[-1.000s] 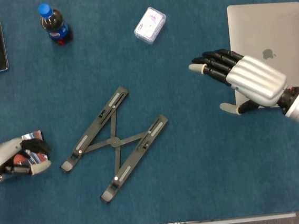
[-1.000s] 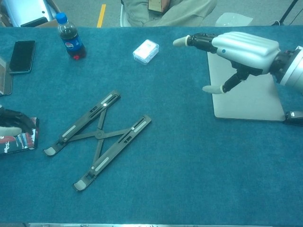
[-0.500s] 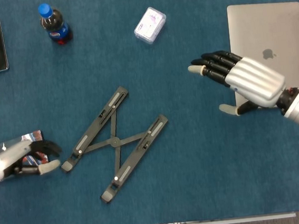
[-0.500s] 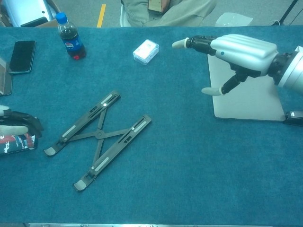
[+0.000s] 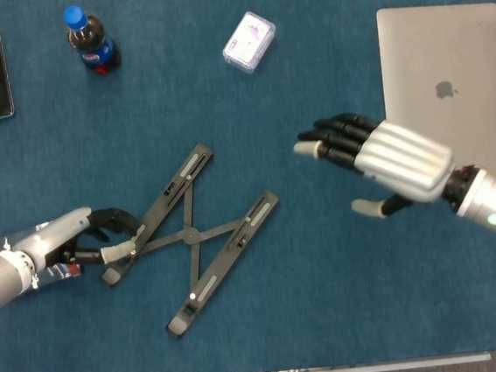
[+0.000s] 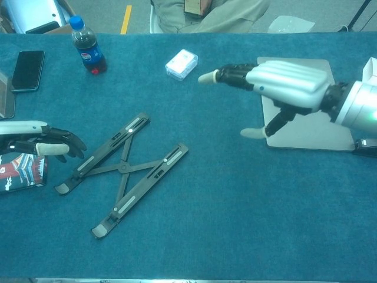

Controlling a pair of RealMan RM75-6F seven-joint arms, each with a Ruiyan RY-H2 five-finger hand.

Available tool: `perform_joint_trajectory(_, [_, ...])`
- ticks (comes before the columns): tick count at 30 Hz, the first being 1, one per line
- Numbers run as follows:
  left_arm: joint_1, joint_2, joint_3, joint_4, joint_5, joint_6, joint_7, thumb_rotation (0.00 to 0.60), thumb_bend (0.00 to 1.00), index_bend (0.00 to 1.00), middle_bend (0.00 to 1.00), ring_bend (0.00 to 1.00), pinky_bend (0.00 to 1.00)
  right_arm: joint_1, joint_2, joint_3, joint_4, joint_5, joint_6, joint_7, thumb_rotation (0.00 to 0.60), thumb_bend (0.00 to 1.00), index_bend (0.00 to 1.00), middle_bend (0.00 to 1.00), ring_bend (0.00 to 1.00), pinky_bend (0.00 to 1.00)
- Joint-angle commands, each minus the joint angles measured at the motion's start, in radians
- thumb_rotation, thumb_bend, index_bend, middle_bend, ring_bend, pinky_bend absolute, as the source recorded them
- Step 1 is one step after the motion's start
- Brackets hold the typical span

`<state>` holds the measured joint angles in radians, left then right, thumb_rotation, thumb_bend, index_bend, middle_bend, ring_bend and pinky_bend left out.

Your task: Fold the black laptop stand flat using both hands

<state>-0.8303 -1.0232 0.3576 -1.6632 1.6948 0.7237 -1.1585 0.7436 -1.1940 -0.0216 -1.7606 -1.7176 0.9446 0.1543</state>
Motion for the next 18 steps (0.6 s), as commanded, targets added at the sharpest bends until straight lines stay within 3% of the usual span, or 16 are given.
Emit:
perform_joint_trajectory(1, [0.0,-0.011,-0.014,0.011,-0.017,-0.011,0.03,0.266,0.25,0.21,0.24,0.17,0.21,0.013,-0.027,-0.01,0.004,-0.016,-0.021,-0.023,0.6,0.23,0.0,0.08,0.0,0.1])
perform_joint_trajectory(8, [0.02,-0.022,-0.035,0.025,-0.058,-0.015,0.085,0.268,0.25,0.21,0.24,0.16,0.21,0.016,-0.137,-0.005,0.06,-0.035,-0.026,-0.166,0.6,0.13,0.0,0.07,0.0,0.1])
perform_joint_trajectory(18, [0.052,0.021,-0.064,0.018,-0.087,0.025,0.114,0.291,0.25,0.21,0.24,0.16,0.21,0.026,-0.306,0.016,0.176,-0.031,-0.029,-0.33,0.6,0.11,0.0,0.01,0.0,0.1])
